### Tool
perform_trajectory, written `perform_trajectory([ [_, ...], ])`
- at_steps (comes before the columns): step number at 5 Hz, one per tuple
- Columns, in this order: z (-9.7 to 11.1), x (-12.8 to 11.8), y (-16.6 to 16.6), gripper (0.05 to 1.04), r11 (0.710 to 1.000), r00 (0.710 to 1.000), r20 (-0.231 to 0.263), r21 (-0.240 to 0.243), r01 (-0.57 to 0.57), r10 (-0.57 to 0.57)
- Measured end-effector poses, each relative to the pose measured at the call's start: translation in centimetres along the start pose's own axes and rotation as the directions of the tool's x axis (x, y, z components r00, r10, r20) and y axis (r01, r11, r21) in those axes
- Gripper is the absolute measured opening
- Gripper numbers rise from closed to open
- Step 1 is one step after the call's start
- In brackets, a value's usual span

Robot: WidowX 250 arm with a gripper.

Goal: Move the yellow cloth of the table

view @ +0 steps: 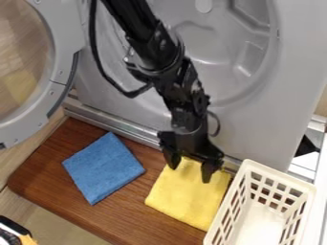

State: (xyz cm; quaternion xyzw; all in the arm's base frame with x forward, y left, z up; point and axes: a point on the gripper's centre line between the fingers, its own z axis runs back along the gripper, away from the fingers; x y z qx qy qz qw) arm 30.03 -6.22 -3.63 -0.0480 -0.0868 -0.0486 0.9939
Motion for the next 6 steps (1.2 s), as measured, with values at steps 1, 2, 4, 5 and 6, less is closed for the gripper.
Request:
perform_trajectory([
  [1,2.15,0.59,0.54,0.999,1.000,1.000,0.025,0.021,0.002,-0.002],
  [2,2.18,0.54,0.61,0.999,1.000,1.000,0.024,0.023,-0.003,0.003],
  [4,2.18,0.54,0.61,0.999,1.000,1.000,0.024,0.023,-0.002,0.001],
  [5,2.18,0.54,0.67,0.999,1.000,1.000,0.024,0.024,-0.002,0.001],
  [6,2.18,0.54,0.62,0.999,1.000,1.000,0.024,0.023,0.000,0.000],
])
